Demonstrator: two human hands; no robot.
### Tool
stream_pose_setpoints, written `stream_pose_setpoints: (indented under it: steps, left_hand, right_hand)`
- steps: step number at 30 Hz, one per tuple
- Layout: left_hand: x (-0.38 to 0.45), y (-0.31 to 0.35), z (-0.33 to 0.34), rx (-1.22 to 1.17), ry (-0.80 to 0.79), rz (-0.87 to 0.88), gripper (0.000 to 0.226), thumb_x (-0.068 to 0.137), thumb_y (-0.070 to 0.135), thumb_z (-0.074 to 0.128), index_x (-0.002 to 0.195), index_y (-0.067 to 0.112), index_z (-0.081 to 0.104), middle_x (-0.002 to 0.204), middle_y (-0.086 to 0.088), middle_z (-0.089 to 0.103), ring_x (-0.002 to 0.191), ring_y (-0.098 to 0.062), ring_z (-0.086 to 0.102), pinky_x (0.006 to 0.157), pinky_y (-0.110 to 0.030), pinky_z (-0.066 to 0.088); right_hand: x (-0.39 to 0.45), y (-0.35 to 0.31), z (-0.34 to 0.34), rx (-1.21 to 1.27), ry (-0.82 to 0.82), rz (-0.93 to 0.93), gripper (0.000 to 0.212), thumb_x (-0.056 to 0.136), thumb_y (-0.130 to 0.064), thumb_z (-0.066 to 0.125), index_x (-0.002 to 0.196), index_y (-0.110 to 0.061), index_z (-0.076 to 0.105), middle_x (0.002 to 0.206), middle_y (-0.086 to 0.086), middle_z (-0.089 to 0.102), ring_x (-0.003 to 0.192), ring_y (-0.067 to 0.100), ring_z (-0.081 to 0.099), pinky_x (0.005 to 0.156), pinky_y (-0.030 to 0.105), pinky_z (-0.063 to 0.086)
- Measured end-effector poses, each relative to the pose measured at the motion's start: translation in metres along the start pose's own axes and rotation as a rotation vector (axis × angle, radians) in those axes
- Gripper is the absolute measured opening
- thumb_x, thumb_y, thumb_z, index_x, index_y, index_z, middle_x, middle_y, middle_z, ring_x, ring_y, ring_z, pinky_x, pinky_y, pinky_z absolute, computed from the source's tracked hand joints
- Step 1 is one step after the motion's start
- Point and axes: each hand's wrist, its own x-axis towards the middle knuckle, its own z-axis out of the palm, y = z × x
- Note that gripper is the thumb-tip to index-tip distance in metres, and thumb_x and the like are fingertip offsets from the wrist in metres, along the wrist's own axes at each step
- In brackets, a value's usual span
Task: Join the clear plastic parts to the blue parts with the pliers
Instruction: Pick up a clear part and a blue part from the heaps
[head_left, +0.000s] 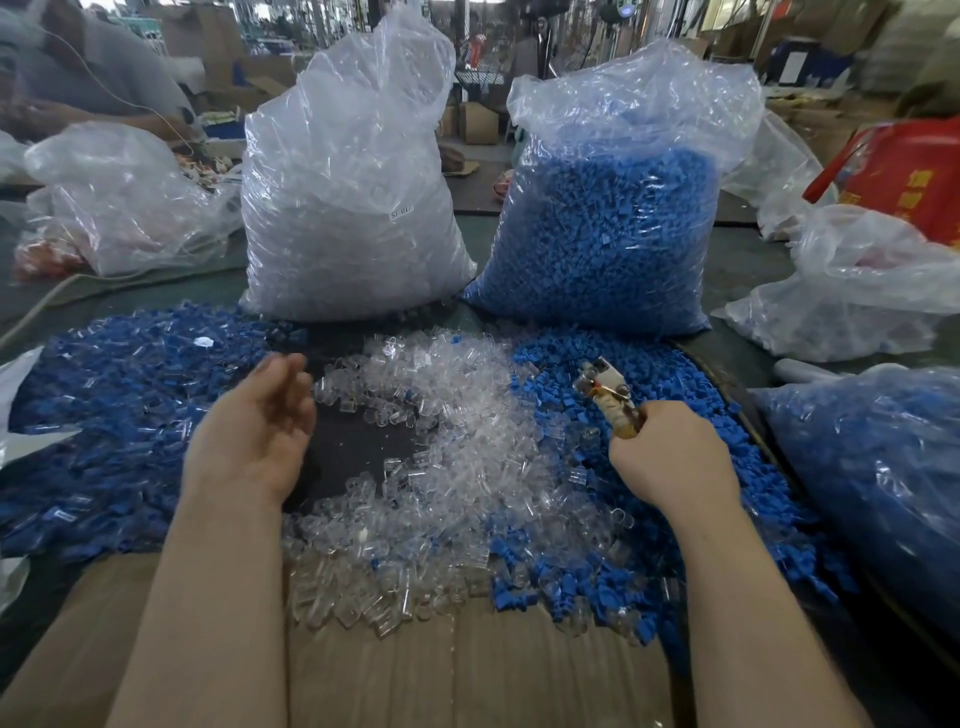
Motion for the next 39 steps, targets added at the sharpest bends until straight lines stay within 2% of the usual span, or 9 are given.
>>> stream_pose_setpoints:
  steps: [8,12,18,20,24,28,32,35,39]
  left_hand:
    - [-0.017,-0.029,0.026,1.171,-0.261,0.186,0.012,0.085,0.016,0.074,0.083,0.027,0.070,0.083,0.009,0.069,0.079,-0.007,0.061,0.063,-0.021,0.040]
    - [-0.014,-0.035,0.029,1.457,-0.330,0.140,0.021,0.084,0.011,0.071,0.078,0.030,0.066,0.086,0.007,0.068,0.081,-0.011,0.063,0.071,-0.027,0.050]
    - [-0.018,-0.045,0.037,1.652,-0.398,0.193,0.017,0.088,0.016,0.066,0.098,0.027,0.074,0.097,0.002,0.072,0.087,-0.015,0.067,0.082,-0.029,0.055]
    - [-0.018,-0.047,0.038,1.661,-0.370,0.223,0.018,0.087,0.021,0.069,0.103,0.026,0.076,0.100,0.005,0.071,0.087,-0.011,0.065,0.082,-0.027,0.053]
    - [-0.016,-0.047,0.034,1.615,-0.344,0.252,0.013,0.083,0.024,0.074,0.076,0.029,0.066,0.081,0.011,0.066,0.076,-0.006,0.060,0.071,-0.027,0.051]
    - [-0.017,-0.047,0.033,1.478,-0.309,0.285,0.015,0.081,0.028,0.077,0.079,0.021,0.065,0.075,0.004,0.067,0.070,-0.012,0.062,0.059,-0.029,0.048]
    - [-0.018,-0.046,0.036,1.201,-0.272,0.346,0.010,0.084,0.025,0.076,0.080,0.022,0.067,0.073,0.004,0.070,0.069,-0.012,0.066,0.063,-0.029,0.053]
    - [-0.022,-0.045,0.044,0.830,-0.301,0.210,0.006,0.083,0.017,0.077,0.086,0.018,0.072,0.078,-0.002,0.075,0.074,-0.015,0.069,0.073,-0.032,0.060]
    - [-0.030,-0.047,0.056,0.597,-0.323,0.098,0.011,0.078,0.024,0.079,0.087,0.018,0.076,0.075,0.003,0.074,0.062,-0.005,0.064,0.060,-0.018,0.052]
  right_hand:
    - [-0.006,-0.003,0.009,-0.070,-0.026,0.031,0.009,0.082,-0.021,0.061,0.081,-0.015,0.054,0.075,0.005,0.057,0.066,0.026,0.052,0.051,0.028,0.033]
    - [-0.008,-0.007,0.008,-0.078,-0.062,0.013,0.012,0.084,-0.022,0.061,0.080,-0.015,0.053,0.076,0.005,0.057,0.066,0.025,0.052,0.052,0.028,0.033]
    - [-0.008,-0.010,0.006,-0.119,-0.046,0.020,0.019,0.087,-0.024,0.061,0.075,-0.016,0.048,0.072,0.003,0.053,0.059,0.019,0.047,0.047,0.026,0.028]
    - [-0.009,-0.010,0.007,-0.116,-0.048,0.013,0.020,0.086,-0.025,0.061,0.075,-0.017,0.048,0.072,0.003,0.053,0.059,0.018,0.047,0.048,0.027,0.028]
    - [-0.011,-0.011,0.011,-0.112,-0.019,0.007,0.022,0.086,-0.025,0.061,0.073,-0.017,0.046,0.070,0.001,0.052,0.058,0.017,0.046,0.047,0.027,0.027]
    - [-0.008,-0.009,0.010,-0.104,0.049,0.030,0.024,0.087,-0.027,0.060,0.073,-0.019,0.043,0.070,0.002,0.050,0.058,0.017,0.044,0.047,0.027,0.026]
    - [-0.004,-0.008,0.009,-0.015,0.126,0.014,0.018,0.090,-0.027,0.059,0.079,-0.017,0.048,0.072,0.002,0.052,0.059,0.018,0.047,0.047,0.028,0.028]
    - [-0.002,-0.012,0.008,0.182,0.126,-0.031,0.017,0.093,-0.035,0.059,0.090,-0.019,0.054,0.076,-0.001,0.057,0.067,0.020,0.053,0.055,0.032,0.035]
    - [-0.004,-0.018,0.004,0.403,0.182,-0.133,0.012,0.093,-0.036,0.062,0.092,-0.025,0.056,0.078,-0.010,0.058,0.071,0.012,0.054,0.061,0.033,0.040]
